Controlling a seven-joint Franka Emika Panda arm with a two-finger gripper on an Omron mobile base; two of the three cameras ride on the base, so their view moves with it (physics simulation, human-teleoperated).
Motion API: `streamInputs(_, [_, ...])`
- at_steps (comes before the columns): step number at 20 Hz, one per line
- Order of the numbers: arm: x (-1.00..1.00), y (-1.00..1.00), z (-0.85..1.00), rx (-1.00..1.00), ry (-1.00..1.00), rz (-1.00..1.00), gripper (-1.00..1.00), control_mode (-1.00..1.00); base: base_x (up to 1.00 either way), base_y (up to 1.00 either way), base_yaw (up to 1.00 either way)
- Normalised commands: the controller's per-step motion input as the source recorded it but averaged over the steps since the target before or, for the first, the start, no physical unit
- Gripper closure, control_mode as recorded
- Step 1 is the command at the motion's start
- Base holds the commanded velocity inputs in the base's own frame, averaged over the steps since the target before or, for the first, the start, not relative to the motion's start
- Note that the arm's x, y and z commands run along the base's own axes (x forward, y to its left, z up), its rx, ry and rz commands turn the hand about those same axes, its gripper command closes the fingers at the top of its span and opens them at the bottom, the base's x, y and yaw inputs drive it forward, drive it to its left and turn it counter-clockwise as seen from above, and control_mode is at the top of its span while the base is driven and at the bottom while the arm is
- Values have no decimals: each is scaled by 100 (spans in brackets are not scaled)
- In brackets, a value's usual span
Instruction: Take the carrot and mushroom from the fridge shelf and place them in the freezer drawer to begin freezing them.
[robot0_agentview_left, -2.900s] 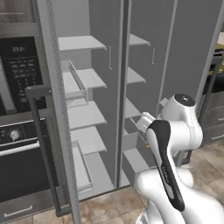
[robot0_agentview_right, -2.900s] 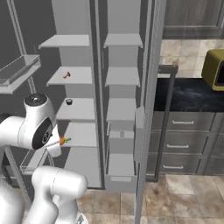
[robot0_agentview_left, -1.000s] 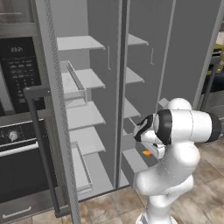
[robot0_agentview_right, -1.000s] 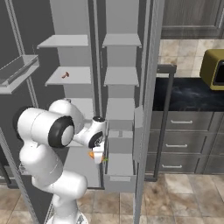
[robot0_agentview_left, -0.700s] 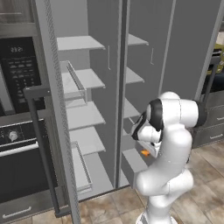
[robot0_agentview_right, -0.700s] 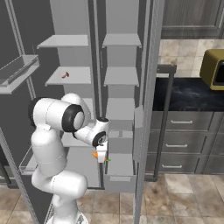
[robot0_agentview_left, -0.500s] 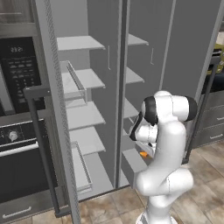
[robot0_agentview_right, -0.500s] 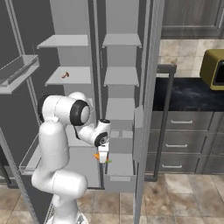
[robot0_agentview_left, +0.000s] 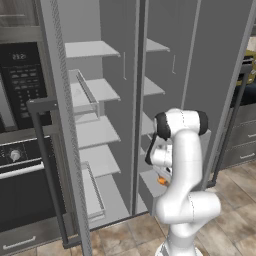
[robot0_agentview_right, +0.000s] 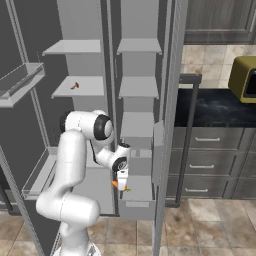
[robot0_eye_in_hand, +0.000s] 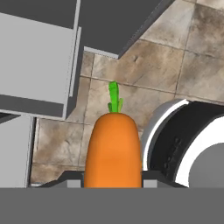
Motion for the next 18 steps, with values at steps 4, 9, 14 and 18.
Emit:
streamInputs(4, [3, -11, -58, 0, -4, 0, 100, -100, 0, 0, 0])
streamInputs(9, [15, -2, -45, 0, -6, 0, 100, -100, 0, 0, 0])
streamInputs(14, [37, -1, -21, 0, -4, 0, 100, -100, 0, 0, 0])
streamInputs(18, [55, -5, -27, 0, 0, 0, 100, -100, 0, 0, 0])
